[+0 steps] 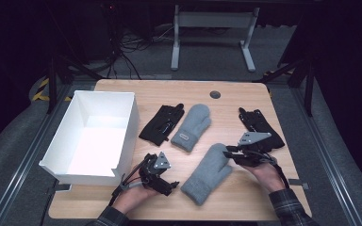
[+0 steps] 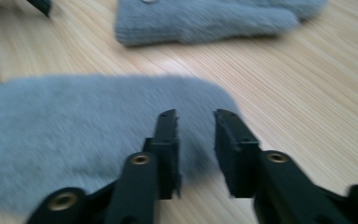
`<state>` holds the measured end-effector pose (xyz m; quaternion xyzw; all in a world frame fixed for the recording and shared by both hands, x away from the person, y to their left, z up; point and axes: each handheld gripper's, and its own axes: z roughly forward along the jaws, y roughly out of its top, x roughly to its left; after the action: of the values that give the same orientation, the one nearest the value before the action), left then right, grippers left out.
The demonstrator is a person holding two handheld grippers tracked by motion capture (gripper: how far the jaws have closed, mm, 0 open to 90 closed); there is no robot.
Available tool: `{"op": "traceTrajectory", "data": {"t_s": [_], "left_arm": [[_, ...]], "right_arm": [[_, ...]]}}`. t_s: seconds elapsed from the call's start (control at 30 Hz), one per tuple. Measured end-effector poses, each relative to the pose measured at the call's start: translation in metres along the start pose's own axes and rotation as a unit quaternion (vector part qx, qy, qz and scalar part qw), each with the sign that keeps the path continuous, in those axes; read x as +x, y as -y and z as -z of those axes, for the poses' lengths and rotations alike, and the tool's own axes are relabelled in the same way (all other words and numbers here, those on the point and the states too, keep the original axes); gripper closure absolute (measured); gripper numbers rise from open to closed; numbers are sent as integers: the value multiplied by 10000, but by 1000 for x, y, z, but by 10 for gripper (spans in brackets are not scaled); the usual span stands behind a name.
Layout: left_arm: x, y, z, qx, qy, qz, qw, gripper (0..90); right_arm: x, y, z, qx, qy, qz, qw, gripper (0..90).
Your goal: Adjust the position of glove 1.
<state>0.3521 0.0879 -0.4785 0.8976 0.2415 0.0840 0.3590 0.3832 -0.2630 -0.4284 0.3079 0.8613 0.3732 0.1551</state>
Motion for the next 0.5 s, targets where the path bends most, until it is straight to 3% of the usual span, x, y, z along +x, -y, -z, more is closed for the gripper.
{"op": "traceTrajectory", "data": {"t_s": [0.23, 0.37, 0.5], "left_arm": [[0, 0, 0, -1, -8, 13, 10000, 2], [1, -4, 0, 167, -39, 49, 9998, 7], [1, -8, 2, 325, -92, 160, 9993, 16]], "right_arm": [[-14, 36, 24, -66, 347, -477, 9982, 409], [-17, 56, 32, -66, 540, -597, 9967, 323], [-17, 69, 36, -95, 558, -730, 9957, 280]]}}
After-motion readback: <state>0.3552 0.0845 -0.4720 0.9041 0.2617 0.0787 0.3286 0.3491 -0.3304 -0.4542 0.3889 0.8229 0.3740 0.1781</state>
